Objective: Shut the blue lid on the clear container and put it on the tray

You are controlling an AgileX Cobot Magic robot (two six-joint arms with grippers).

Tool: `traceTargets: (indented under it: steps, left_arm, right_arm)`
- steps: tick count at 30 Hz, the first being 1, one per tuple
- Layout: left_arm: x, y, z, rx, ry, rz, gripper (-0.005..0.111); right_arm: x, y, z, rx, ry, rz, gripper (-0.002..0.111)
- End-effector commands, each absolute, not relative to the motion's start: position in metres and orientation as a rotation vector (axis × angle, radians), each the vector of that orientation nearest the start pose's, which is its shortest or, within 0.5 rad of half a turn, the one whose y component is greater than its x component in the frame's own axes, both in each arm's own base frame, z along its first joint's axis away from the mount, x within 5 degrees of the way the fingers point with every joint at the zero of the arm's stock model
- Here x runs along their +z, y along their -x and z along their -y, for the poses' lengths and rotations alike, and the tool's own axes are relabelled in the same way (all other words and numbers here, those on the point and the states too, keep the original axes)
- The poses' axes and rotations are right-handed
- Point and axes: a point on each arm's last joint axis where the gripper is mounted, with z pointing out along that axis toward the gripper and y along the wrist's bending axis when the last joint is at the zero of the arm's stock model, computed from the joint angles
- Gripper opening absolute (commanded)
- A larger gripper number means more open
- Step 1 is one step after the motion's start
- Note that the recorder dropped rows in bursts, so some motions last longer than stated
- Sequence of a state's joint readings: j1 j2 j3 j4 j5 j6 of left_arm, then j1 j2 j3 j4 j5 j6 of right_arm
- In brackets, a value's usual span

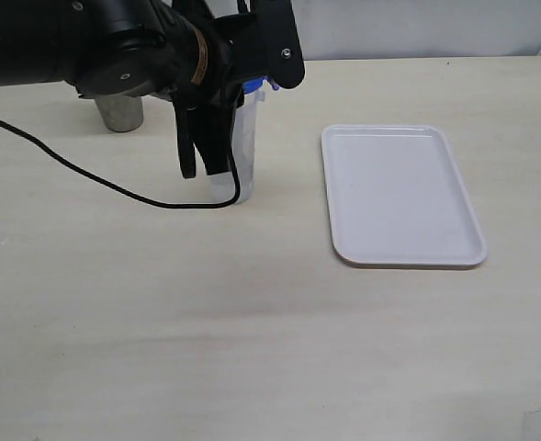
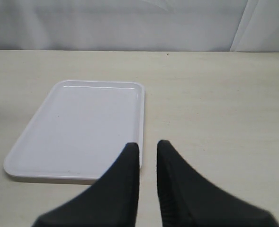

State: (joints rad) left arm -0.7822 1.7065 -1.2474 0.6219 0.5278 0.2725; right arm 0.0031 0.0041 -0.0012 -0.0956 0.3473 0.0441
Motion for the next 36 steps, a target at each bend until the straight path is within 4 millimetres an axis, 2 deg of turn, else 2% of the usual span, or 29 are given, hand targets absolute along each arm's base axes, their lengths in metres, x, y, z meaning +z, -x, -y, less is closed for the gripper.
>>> traceTargets:
  steps: [1, 36]
  left_arm:
    - [0.2552, -0.2864, 0.2495, 0.369, -1.634, -1.769, 0.000]
    - [0.2506, -0.2866, 0.2495, 0.378, -1.664, -1.777, 0.000]
  right_arm:
    - [0.1822, -0.0534, 0.0026, -0.055, 0.018, -1.828, 0.014]
    - [0.1822, -0.0534, 0.0026, -0.055, 0.018, -1.828, 0.014]
